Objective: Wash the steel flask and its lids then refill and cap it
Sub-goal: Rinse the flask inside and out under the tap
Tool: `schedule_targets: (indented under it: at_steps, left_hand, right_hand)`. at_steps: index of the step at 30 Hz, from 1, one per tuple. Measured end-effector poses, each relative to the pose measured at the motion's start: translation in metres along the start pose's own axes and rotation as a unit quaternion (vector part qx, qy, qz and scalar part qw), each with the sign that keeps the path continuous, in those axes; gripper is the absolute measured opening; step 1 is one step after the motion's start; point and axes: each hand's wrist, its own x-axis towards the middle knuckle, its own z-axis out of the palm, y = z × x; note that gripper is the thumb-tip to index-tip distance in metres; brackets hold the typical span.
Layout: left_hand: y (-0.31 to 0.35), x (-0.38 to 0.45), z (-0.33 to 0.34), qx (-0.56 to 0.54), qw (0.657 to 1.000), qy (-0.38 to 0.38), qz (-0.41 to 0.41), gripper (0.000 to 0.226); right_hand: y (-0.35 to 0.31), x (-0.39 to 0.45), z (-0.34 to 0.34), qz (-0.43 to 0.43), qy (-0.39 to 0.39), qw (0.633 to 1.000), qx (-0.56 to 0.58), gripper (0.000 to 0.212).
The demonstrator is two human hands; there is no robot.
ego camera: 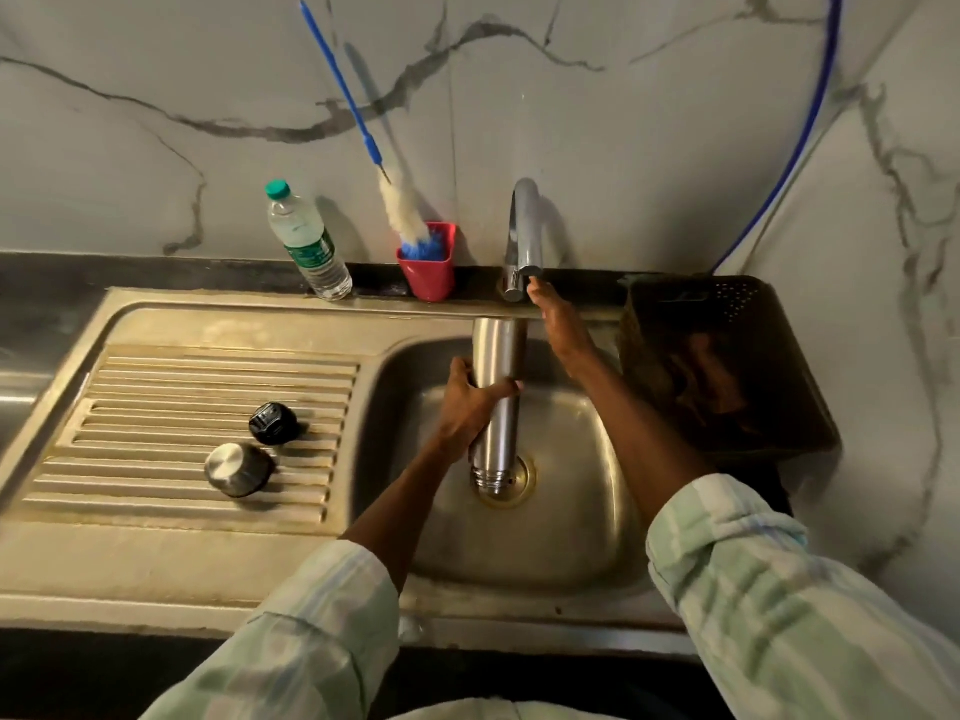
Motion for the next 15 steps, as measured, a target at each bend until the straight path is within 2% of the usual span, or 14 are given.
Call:
schedule_targets:
  at_steps: [3,5,9,11,15]
  left_hand:
    - [-0.003,0.016,-0.003,0.049,0.999,-0.02,0.011,0.07]
    - [-0.003,0.025,-0.005,0.077,0.996,-0.025,0.02,0.072]
    - [0.003,0.038,-0.003,0.106,0.993,-0.039,0.034,0.073]
    - [0.006,0.042,-0.002,0.116,0.992,-0.035,0.045,0.073]
    - [0.01,0.047,0.001,0.126,0.989,-0.037,0.07,0.076]
  right_hand:
    - [0.014,0.028,0.008,0.045,-0.007,0.999,-0.018,0.091]
    - [0.028,0.045,0.01,0.049,-0.033,0.997,-0.048,0.102]
    - [0.015,0.048,0.011,0.044,-0.069,0.996,-0.045,0.071]
    - [0.013,0.046,0.01,0.048,-0.061,0.997,-0.02,0.068]
    - [0.013,0.009,0.02,0.023,0.01,1.0,0.013,0.04]
